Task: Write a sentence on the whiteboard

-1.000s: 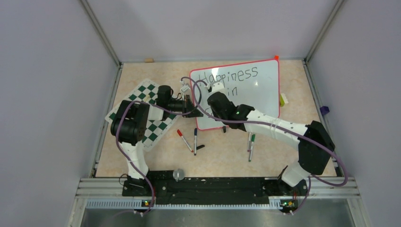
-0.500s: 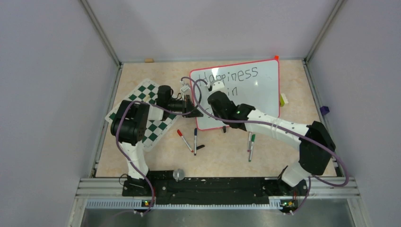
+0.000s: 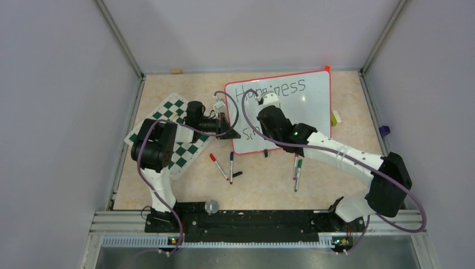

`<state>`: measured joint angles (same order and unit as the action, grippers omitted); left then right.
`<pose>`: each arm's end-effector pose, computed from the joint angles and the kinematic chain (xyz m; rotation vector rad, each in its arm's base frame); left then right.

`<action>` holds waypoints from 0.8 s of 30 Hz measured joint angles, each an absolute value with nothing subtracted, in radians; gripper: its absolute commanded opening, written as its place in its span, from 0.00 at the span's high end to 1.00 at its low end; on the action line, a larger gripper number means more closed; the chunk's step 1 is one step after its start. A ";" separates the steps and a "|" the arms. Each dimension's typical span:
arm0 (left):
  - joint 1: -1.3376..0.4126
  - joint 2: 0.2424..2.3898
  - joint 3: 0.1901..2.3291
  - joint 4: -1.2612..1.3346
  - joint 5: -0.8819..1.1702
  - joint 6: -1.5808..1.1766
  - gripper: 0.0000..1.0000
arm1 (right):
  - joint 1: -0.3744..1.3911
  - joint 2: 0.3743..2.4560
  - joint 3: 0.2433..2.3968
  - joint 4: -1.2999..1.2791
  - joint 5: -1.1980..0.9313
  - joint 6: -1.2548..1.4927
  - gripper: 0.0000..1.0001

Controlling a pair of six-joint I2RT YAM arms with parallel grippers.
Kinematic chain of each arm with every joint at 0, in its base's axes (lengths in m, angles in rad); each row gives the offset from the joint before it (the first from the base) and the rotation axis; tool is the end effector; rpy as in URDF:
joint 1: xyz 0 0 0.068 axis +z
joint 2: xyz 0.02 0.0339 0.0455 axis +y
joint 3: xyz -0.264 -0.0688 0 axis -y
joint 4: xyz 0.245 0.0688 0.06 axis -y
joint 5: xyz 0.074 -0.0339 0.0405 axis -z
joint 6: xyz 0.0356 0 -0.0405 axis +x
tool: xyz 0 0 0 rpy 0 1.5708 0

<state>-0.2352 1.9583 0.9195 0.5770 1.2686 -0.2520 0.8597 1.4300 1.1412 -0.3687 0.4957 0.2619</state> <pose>0.3533 -0.1196 0.1395 0.8170 1.8338 -1.5772 0.2205 0.2301 0.2983 -0.3730 2.1072 0.0998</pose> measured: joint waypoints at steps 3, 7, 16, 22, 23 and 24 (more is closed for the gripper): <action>-0.235 1.958 0.920 0.577 1.269 -0.252 1.00 | 0.859 1.437 1.135 -0.376 0.495 0.263 1.00; -0.235 1.958 0.920 0.577 1.269 -0.252 1.00 | 0.859 1.454 1.133 -0.378 0.495 0.263 1.00; -0.235 1.958 0.920 0.577 1.269 -0.252 1.00 | 0.859 1.493 1.133 -0.374 0.508 0.263 1.00; -0.235 1.958 0.920 0.577 1.267 -0.253 1.00 | 0.859 1.510 1.133 -0.371 0.520 0.263 1.00; -0.235 1.958 0.920 0.577 1.267 -0.253 1.00 | 0.859 1.511 1.133 -0.371 0.521 0.264 1.00; -0.235 1.958 0.920 0.576 1.267 -0.253 1.00 | 0.859 1.512 1.133 -0.370 0.522 0.264 1.00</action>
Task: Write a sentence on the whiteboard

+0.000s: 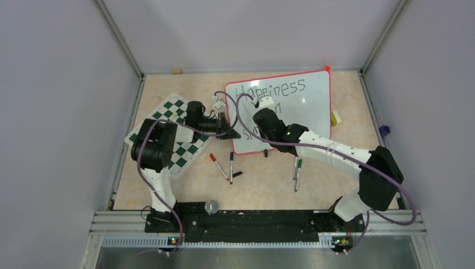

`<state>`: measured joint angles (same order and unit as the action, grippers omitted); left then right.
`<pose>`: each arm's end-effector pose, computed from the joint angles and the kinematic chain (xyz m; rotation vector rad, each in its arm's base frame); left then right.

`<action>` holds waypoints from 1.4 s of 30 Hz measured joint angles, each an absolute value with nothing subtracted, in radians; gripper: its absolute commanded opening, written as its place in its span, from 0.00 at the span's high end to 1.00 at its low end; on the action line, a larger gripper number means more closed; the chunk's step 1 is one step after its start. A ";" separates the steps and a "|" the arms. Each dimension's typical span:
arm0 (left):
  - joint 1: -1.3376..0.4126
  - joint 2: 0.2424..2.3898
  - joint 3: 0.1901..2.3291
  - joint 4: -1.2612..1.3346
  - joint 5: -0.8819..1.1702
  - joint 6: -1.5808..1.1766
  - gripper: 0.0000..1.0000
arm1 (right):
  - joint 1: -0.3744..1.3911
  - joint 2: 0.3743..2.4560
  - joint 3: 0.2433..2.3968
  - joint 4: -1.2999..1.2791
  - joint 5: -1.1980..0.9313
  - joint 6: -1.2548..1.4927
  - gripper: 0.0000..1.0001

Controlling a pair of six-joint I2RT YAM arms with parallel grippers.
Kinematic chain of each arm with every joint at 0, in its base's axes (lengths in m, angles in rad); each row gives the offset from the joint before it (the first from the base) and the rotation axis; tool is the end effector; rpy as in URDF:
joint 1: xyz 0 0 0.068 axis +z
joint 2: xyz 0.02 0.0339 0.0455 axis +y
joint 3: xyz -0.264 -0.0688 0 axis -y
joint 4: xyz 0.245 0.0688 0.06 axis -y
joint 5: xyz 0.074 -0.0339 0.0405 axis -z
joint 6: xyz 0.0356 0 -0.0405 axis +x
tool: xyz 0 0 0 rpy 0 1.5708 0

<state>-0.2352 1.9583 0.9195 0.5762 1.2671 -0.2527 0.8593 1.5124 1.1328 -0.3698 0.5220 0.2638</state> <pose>0.3533 -0.1196 0.1394 0.8150 1.8356 -1.5766 0.2297 0.2392 0.2706 -0.3986 2.1661 0.0127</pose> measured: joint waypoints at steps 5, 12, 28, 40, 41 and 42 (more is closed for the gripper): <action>-0.235 1.959 0.920 0.577 1.267 -0.254 1.00 | 0.860 1.514 1.133 -0.369 0.526 0.270 1.00; -0.235 1.959 0.920 0.577 1.266 -0.255 1.00 | 0.861 1.496 1.091 -0.357 0.517 0.303 1.00; -0.235 1.959 0.920 0.578 1.268 -0.254 1.00 | 0.861 1.453 0.980 -0.391 0.456 0.369 1.00; -0.235 1.959 0.920 0.578 1.269 -0.254 1.00 | 0.860 1.443 1.090 -0.376 0.452 0.325 1.00; -0.235 1.959 0.920 0.578 1.269 -0.254 1.00 | 0.860 1.443 1.095 -0.378 0.455 0.321 1.00; -0.235 1.959 0.920 0.578 1.269 -0.254 1.00 | 0.860 1.443 1.097 -0.374 0.457 0.316 1.00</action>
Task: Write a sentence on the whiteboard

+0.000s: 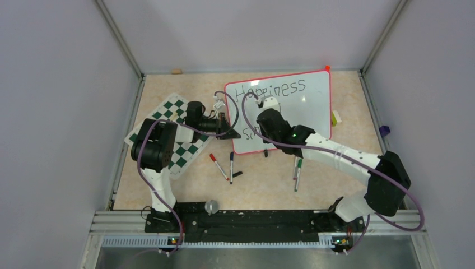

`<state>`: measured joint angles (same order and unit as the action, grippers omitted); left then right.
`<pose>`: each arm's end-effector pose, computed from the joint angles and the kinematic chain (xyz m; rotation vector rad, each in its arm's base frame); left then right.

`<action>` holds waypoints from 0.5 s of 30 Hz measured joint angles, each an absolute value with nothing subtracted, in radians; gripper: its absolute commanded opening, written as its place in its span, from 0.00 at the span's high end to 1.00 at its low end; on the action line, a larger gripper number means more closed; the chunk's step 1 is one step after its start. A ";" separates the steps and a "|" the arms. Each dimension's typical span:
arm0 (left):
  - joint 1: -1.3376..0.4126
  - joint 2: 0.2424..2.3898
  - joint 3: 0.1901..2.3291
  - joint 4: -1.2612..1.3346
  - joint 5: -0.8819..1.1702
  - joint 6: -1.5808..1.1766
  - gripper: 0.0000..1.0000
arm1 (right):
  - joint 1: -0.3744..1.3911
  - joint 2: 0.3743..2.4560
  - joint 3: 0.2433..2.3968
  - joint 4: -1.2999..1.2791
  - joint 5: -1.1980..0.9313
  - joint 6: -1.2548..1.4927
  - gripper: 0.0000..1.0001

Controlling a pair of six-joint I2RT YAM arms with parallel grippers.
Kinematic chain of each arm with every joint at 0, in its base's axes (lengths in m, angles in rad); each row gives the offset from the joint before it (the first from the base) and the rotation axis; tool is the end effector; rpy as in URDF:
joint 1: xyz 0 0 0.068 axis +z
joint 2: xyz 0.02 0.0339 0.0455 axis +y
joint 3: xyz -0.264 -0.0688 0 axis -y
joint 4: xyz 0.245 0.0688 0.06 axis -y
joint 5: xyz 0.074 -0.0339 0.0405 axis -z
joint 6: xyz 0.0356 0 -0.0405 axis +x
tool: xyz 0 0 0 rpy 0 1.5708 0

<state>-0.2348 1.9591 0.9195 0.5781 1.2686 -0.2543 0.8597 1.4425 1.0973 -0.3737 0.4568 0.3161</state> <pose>0.3534 -0.1195 0.1393 0.8149 1.8351 -1.5783 0.2187 0.2298 0.2791 -0.3661 2.1755 0.1277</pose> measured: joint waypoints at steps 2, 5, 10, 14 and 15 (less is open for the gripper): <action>-0.235 1.959 0.920 0.578 1.269 -0.254 1.00 | 0.860 1.444 1.103 -0.372 0.463 0.310 1.00; -0.235 1.959 0.920 0.578 1.269 -0.254 1.00 | 0.859 1.453 1.115 -0.368 0.478 0.300 1.00; -0.235 1.959 0.920 0.578 1.269 -0.254 1.00 | 0.859 1.467 1.115 -0.362 0.501 0.288 1.00; -0.235 1.959 0.920 0.578 1.269 -0.254 1.00 | 0.859 1.485 1.116 -0.359 0.512 0.287 1.00; -0.235 1.959 0.920 0.578 1.269 -0.254 1.00 | 0.859 1.492 1.116 -0.359 0.513 0.286 1.00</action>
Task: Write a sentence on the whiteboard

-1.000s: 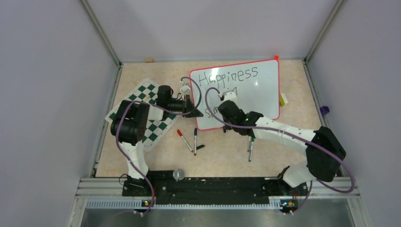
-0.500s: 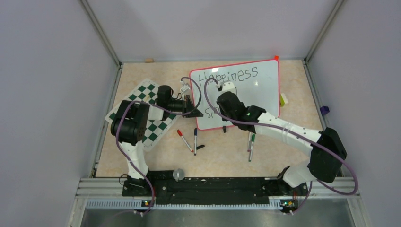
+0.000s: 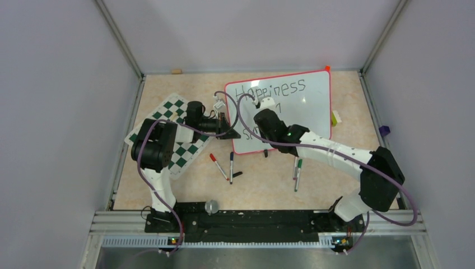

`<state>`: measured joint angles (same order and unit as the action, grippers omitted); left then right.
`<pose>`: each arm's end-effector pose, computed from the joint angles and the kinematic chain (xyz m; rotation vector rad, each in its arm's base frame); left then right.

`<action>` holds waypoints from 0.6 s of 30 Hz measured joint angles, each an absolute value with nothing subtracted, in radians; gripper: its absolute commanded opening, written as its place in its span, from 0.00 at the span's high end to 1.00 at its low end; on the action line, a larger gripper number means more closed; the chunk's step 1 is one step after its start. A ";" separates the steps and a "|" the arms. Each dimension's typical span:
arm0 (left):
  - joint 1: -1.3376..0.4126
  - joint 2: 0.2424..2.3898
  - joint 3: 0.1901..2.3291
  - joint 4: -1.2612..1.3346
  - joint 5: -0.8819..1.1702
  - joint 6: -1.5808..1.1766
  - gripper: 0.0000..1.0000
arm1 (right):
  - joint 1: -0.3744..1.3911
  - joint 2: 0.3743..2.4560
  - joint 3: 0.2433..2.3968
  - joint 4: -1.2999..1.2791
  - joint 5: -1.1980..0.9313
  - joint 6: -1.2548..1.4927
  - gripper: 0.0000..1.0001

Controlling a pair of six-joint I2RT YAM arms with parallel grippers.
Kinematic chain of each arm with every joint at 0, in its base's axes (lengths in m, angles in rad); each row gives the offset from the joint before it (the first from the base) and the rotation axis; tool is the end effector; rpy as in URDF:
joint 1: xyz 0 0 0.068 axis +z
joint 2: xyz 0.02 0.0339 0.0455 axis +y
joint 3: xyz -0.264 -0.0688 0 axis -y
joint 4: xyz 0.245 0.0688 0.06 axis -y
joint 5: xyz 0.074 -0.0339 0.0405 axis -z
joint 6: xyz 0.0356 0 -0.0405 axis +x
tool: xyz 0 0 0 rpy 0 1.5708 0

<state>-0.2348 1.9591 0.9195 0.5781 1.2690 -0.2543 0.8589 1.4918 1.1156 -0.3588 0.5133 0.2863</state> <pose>0.3534 -0.1195 0.1393 0.8152 1.8349 -1.5787 0.2268 0.2361 0.2721 -0.3720 2.1632 0.0436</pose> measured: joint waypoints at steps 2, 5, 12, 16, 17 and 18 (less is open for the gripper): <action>-0.235 1.959 0.920 0.578 1.267 -0.255 1.00 | 0.859 1.503 1.116 -0.359 0.514 0.282 1.00; -0.234 1.959 0.920 0.577 1.267 -0.255 1.00 | 0.859 1.508 1.122 -0.361 0.517 0.281 1.00; -0.234 1.959 0.920 0.577 1.267 -0.255 1.00 | 0.859 1.509 1.122 -0.362 0.529 0.282 1.00; -0.234 1.959 0.920 0.577 1.267 -0.255 1.00 | 0.859 1.509 1.122 -0.364 0.542 0.286 1.00; -0.234 1.959 0.920 0.577 1.267 -0.255 1.00 | 0.859 1.509 1.122 -0.364 0.547 0.289 1.00; -0.234 1.959 0.920 0.577 1.267 -0.255 1.00 | 0.859 1.508 1.122 -0.365 0.550 0.291 1.00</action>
